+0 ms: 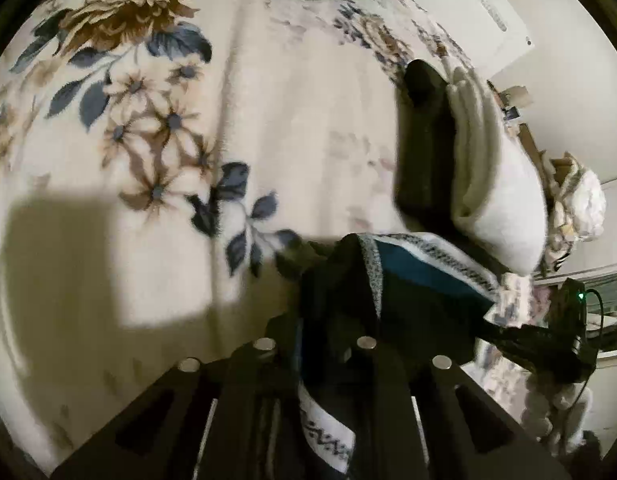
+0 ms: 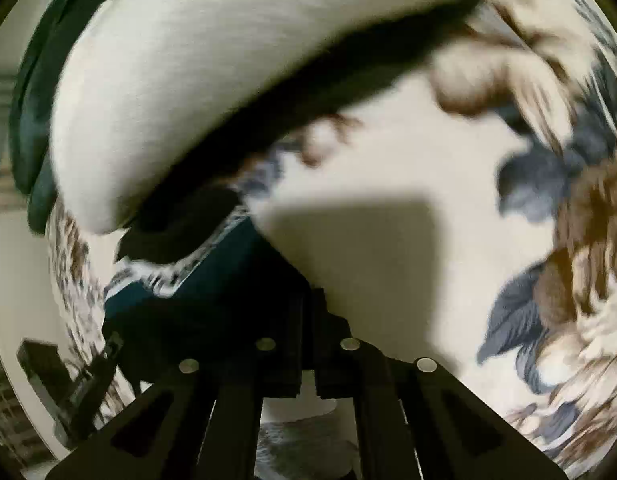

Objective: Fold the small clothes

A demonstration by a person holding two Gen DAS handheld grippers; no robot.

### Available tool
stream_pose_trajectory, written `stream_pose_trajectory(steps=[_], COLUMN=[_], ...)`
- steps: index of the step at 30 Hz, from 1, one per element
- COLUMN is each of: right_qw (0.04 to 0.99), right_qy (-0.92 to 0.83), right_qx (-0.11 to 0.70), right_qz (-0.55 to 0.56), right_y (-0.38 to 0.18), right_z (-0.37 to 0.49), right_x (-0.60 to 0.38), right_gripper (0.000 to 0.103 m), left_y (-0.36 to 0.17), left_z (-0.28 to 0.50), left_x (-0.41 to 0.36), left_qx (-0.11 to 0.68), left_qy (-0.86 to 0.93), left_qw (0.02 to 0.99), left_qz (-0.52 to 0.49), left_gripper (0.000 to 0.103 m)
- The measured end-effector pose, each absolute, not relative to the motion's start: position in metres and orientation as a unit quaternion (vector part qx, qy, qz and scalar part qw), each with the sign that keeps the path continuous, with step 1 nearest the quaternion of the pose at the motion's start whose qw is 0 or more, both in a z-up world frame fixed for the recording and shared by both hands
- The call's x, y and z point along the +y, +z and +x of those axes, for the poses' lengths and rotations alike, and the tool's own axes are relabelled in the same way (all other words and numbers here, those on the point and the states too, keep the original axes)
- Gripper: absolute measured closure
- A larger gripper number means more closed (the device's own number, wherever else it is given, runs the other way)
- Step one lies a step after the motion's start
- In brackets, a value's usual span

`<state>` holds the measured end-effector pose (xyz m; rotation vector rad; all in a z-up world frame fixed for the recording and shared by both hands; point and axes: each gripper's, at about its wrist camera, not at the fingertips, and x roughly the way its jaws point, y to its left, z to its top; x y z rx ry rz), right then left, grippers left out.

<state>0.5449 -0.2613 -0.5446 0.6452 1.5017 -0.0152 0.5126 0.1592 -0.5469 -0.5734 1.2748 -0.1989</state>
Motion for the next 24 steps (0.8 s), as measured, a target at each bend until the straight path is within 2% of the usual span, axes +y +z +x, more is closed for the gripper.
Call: stream_pose_trajectory(steps=[1,2,3,8,10,11,14,17,24], right_qw=[0.694,0.704,0.716,0.748,0.736,0.736,0.727,0.727,0.711], right_qy=[0.004,0.014,0.024,0.073,0.077,0.055,-0.007,0.001,0.045], right_qx=[0.665,0.657,0.645,0.634,0.658,0.663,0.673,0.669,0.673], right_qz=[0.275,0.269,0.265,0.182,0.141,0.124,0.132,0.158,0.202], right_y=[-0.535,-0.526,-0.516,-0.498,-0.512,-0.521,-0.543,-0.531,-0.480], right_z=[0.547,0.549,0.550,0.567,0.585,0.594,0.621,0.619,0.513], right_x=[-0.258,-0.254,-0.253,-0.218,-0.196,-0.192,-0.201,-0.203,-0.224], right_gripper=[0.081,0.060,0.047,0.047,0.062,0.066,0.066,0.065,0.051], left_y=[-0.543,-0.537,-0.535,-0.546,-0.559,-0.564,-0.571,-0.545,-0.479], left_z=[0.512,0.511,0.512,0.537,0.551,0.556,0.567,0.556,0.449], left_x=[0.161,0.161,0.159,0.135,0.127,0.127,0.129,0.134,0.166], left_qx=[0.582,0.573,0.569,0.570,0.582,0.588,0.596,0.574,0.536], left_qy=[-0.094,-0.099,-0.099,-0.098,-0.089,-0.088,-0.087,-0.097,-0.110], left_qw=[0.763,0.767,0.772,0.786,0.785,0.782,0.774,0.787,0.797], left_qz=[-0.266,-0.270,-0.267,-0.219,-0.191,-0.188,-0.195,-0.206,-0.256], left_gripper=[0.082,0.071,0.060,0.059,0.059,0.057,0.057,0.059,0.057])
